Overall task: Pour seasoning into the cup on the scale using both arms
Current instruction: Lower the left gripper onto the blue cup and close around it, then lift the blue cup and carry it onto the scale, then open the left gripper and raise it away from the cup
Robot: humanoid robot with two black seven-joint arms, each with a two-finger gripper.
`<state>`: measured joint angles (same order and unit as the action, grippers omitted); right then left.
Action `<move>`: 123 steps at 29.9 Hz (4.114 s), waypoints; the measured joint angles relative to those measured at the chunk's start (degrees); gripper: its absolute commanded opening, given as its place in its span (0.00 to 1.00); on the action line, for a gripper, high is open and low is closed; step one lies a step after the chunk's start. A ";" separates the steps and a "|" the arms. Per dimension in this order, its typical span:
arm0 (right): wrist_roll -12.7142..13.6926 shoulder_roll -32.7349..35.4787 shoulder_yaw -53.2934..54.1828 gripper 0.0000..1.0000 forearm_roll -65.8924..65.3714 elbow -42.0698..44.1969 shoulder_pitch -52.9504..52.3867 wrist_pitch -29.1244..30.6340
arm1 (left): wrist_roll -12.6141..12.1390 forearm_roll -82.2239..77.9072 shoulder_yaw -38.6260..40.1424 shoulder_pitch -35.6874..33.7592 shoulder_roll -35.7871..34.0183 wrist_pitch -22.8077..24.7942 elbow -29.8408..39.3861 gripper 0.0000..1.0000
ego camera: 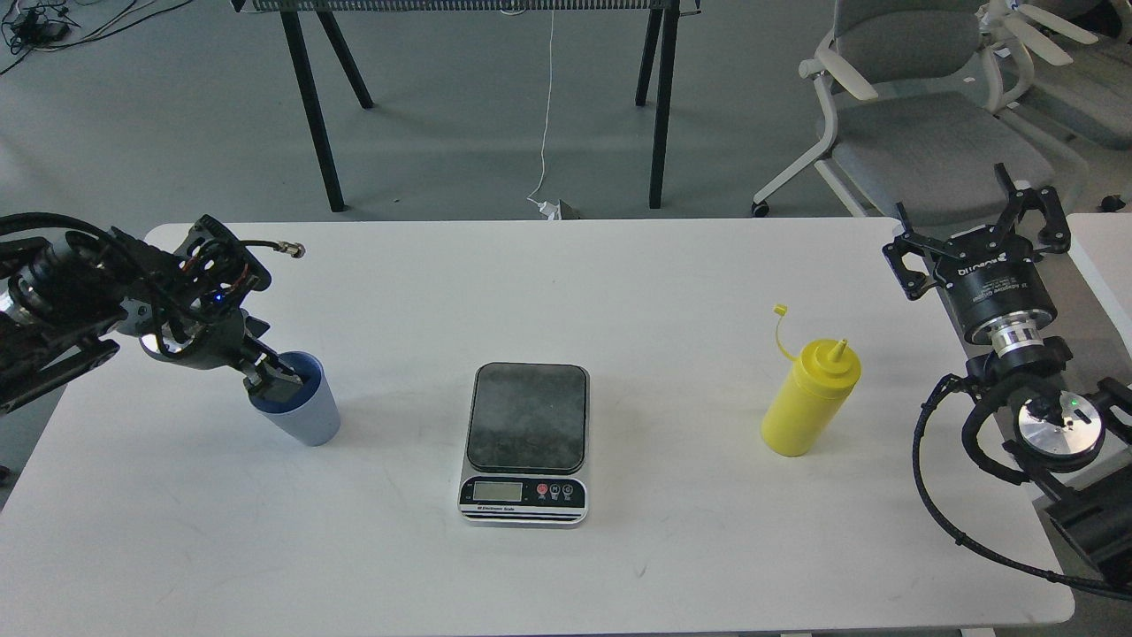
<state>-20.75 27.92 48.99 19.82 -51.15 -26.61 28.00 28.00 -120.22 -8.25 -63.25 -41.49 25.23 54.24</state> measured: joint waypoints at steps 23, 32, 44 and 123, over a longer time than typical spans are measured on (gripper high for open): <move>0.01 0.21 0.23 1.00 0.04 0.00 0.49 0.00 | 0.00 -0.58 -1.84 0.79 0.89 -3.29 -1.61 0.32; 0.01 0.21 0.23 1.00 0.03 0.08 0.51 0.00 | 0.00 -0.51 -2.82 0.65 0.70 -4.72 -1.61 0.12; -0.09 0.13 0.24 1.00 0.04 0.02 0.84 0.00 | 0.02 -0.63 -4.78 -0.54 0.62 -4.93 -1.59 0.07; -0.08 -0.23 0.41 1.00 -0.02 1.36 1.30 0.00 | 0.01 18.51 -3.92 -13.52 20.23 2.77 7.93 0.69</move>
<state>-20.83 27.69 49.40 19.80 -49.79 -25.31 28.00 28.00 -101.71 -12.17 -76.77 -21.26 28.00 62.17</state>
